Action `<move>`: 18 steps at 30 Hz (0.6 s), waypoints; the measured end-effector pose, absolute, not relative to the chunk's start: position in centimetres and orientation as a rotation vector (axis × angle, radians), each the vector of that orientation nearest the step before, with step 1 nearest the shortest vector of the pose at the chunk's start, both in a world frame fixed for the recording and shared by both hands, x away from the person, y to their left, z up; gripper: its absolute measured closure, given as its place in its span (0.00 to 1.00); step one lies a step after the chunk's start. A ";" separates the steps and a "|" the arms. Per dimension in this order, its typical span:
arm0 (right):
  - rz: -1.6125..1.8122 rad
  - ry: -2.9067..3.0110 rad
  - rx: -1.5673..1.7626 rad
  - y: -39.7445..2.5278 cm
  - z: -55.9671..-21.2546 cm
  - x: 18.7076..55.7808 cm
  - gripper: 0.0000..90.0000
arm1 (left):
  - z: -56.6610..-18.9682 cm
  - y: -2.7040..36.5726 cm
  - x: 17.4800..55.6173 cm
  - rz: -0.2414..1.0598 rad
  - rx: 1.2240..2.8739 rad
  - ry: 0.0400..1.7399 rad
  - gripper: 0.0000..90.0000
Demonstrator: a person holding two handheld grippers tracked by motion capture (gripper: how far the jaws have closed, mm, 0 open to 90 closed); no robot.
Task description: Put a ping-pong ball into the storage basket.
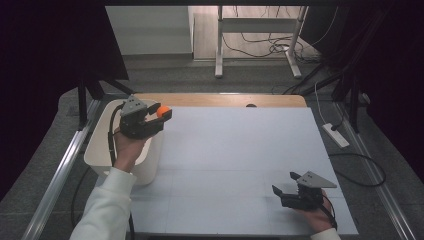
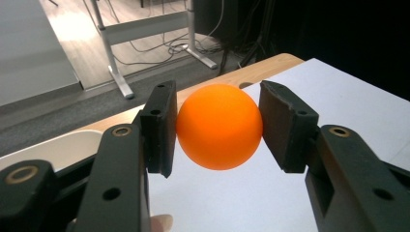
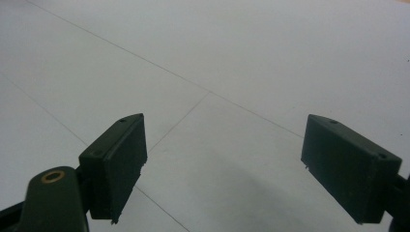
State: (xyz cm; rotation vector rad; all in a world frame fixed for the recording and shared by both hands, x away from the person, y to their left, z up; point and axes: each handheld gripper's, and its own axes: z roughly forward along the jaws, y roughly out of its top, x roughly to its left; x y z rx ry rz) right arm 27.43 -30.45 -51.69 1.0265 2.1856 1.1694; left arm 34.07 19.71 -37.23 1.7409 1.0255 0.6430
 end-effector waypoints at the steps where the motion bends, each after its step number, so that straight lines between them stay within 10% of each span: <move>1: 1.169 2.186 1.027 -30.4 -51.7 27.4 0.18 | -37.2 19.9 34.1 0.646 1.740 1.031 0.56; 18: 1.165 2.190 1.025 -30.4 -51.7 27.4 0.18 | -37.7 22.0 34.7 0.681 1.730 1.110 0.56</move>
